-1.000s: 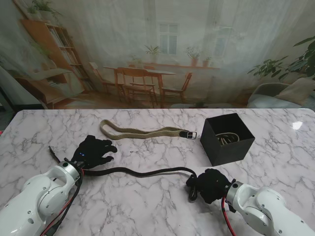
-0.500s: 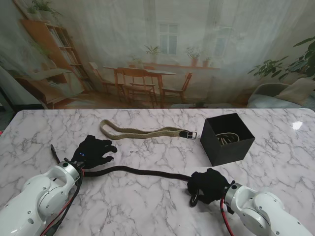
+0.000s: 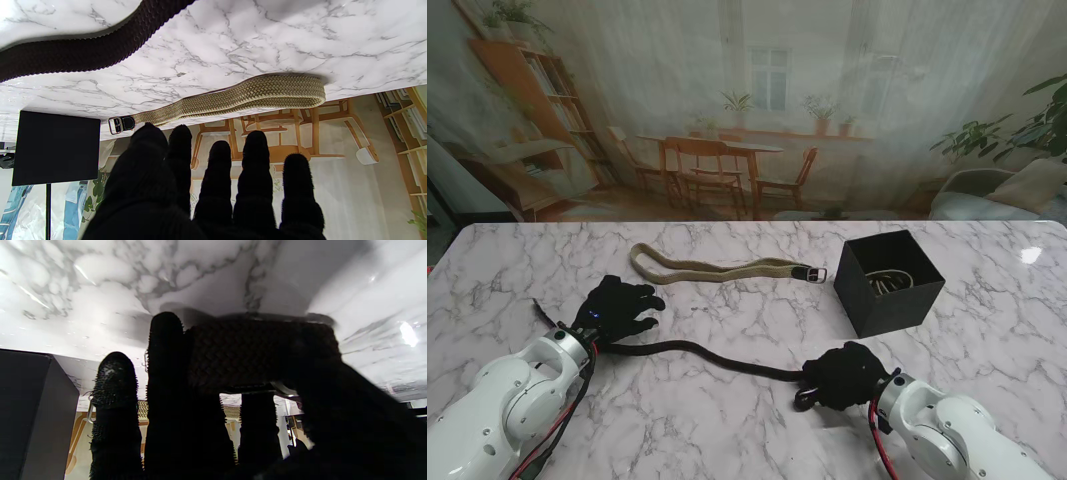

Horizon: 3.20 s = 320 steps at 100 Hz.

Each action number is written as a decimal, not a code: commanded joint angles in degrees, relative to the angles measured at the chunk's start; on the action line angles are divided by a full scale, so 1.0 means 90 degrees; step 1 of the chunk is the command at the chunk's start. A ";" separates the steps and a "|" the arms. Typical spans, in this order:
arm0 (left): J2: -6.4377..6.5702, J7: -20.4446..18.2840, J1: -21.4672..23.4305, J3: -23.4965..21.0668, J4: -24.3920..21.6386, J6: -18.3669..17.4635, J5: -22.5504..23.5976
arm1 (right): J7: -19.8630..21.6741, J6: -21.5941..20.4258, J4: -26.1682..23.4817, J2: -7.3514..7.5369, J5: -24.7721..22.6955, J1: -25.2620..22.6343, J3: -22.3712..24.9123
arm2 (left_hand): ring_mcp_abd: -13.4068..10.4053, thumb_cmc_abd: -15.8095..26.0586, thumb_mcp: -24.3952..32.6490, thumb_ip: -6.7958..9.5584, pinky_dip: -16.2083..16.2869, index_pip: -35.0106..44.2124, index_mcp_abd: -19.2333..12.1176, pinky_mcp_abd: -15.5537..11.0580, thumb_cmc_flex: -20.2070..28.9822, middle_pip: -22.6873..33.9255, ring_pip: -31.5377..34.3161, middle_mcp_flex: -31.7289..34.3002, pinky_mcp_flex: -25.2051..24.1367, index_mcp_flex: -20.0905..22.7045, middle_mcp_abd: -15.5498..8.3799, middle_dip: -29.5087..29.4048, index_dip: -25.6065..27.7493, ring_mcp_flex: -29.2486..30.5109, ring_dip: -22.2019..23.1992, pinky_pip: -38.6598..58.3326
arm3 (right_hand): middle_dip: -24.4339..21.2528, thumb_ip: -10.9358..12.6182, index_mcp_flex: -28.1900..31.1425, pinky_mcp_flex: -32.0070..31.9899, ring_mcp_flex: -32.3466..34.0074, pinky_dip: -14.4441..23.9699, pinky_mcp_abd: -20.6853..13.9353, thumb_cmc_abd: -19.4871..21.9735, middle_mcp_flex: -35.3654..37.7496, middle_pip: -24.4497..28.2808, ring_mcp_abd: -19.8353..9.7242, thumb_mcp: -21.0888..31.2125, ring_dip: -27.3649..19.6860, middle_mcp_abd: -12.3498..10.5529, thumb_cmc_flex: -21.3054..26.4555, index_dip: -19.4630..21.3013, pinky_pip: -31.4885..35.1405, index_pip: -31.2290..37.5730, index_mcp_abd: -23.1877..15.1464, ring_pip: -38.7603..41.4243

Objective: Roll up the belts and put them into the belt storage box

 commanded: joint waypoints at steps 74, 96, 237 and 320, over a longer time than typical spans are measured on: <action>-0.0011 -0.0066 -0.0007 0.0019 0.0029 -0.0042 -0.0003 | -0.1013 0.0008 0.0613 -0.0111 0.0167 0.0172 -0.0316 | 0.0064 0.0227 -0.0054 -0.0057 0.0096 0.0043 0.0041 0.0225 0.0118 -0.0139 -0.0184 -0.0182 -0.0150 0.0141 0.0126 0.0013 0.0062 -0.0163 -0.0063 -0.0165 | 0.0492 0.0179 0.0520 0.1991 0.0953 -0.0743 0.0038 0.0583 0.2763 0.1219 -0.0132 0.0509 0.0173 -0.0646 0.0833 -0.1471 0.1510 -0.0230 0.0201 0.3021; -0.0012 -0.0092 -0.0015 0.0040 0.0037 -0.0029 -0.0026 | -0.0393 -0.0116 0.0337 -0.0101 0.0381 0.0024 -0.0094 | 0.0060 0.0238 -0.0060 -0.0057 0.0093 0.0039 0.0043 0.0217 0.0103 -0.0136 -0.0188 -0.0170 -0.0155 0.0133 0.0122 0.0013 0.0057 -0.0168 -0.0065 -0.0172 | -0.0056 0.0971 0.1086 0.1323 0.0912 -0.0291 -0.0609 0.1086 0.2195 0.0286 -0.0147 -0.0416 -0.0343 -0.0724 -0.2559 0.0616 0.1133 -0.2090 0.1737 0.0876; -0.0016 -0.0114 -0.0050 0.0040 0.0062 -0.0068 -0.0093 | 0.0565 -0.0118 -0.0063 0.0008 0.0161 -0.0084 0.0015 | 0.0053 0.0251 -0.0063 -0.0062 0.0093 0.0038 0.0048 0.0212 0.0104 -0.0163 -0.0195 -0.0273 -0.0165 0.0118 0.0129 0.0002 0.0053 -0.0198 -0.0063 -0.0195 | -0.0717 0.0225 0.1287 -0.0775 -0.2644 -0.0491 0.1005 -0.0226 -0.3403 -0.0579 0.0456 0.1046 -0.1252 0.0671 -0.0294 0.0149 -0.1126 0.0729 -0.0127 -0.1614; -0.0017 -0.0086 -0.0052 0.0036 0.0087 -0.0108 -0.0107 | -0.0955 0.0156 0.0633 -0.0056 -0.0110 0.0254 -0.0457 | 0.0061 0.0251 -0.0067 -0.0069 0.0096 0.0021 0.0047 0.0217 0.0035 -0.0178 -0.0209 -0.0272 -0.0183 0.0132 0.0137 -0.0001 0.0059 -0.0213 -0.0065 -0.0231 | 0.1501 0.0979 -0.2381 0.0525 0.0392 -0.0400 0.0055 0.0840 0.1963 0.2810 -0.0451 0.0718 -0.0121 -0.1086 0.0166 -0.0632 0.0331 -0.2769 -0.0084 0.0005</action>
